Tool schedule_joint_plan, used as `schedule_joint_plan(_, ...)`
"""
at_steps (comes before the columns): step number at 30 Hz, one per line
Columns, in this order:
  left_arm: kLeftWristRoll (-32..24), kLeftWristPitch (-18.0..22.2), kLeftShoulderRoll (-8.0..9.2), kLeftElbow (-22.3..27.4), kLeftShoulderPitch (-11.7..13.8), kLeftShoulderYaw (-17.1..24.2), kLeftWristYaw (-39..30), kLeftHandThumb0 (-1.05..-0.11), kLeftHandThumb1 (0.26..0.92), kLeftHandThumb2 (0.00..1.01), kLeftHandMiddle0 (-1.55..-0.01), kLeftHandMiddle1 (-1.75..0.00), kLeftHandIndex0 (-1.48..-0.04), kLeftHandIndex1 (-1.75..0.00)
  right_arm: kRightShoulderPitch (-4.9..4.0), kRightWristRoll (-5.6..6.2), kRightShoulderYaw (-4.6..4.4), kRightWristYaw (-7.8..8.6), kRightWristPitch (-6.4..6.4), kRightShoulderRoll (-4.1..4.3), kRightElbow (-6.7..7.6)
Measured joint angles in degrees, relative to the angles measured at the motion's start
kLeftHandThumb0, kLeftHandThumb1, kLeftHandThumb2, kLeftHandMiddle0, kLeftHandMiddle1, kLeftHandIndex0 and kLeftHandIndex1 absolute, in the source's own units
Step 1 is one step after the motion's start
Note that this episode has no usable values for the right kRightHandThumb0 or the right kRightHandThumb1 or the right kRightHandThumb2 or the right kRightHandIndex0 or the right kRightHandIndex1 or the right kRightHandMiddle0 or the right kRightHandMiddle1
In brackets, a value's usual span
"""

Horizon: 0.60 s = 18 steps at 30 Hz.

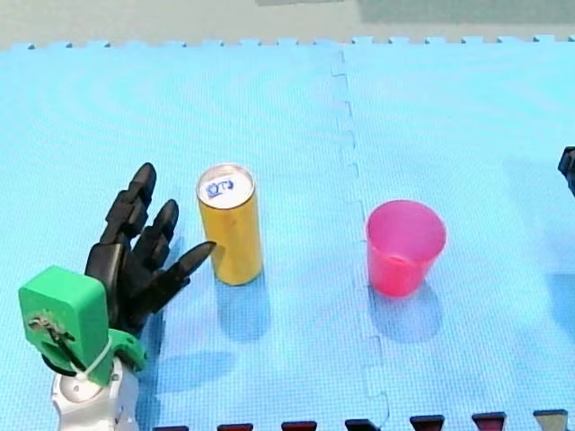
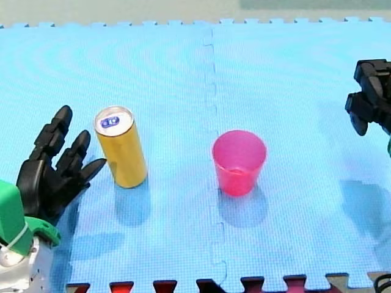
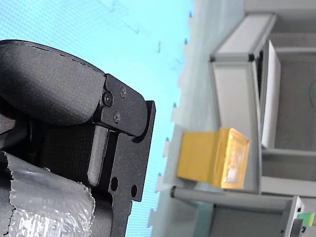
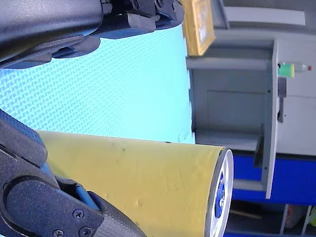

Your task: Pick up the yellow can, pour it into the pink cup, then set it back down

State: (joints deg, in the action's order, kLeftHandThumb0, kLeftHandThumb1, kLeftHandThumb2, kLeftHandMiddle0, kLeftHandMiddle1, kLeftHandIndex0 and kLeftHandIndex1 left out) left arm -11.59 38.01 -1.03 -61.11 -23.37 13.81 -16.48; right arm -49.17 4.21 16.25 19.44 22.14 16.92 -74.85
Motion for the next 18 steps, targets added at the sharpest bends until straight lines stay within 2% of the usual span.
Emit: schedule_joint_plan(18, 1.46, 0.7, 0.75, -1.24, -0.66, -0.51, 0.29, -0.722, 0.642, 0.0, -0.18, 0.0, -0.18, 0.0, 0.0, 0.15, 0.12, 0.02, 0.13, -0.13, 0.0)
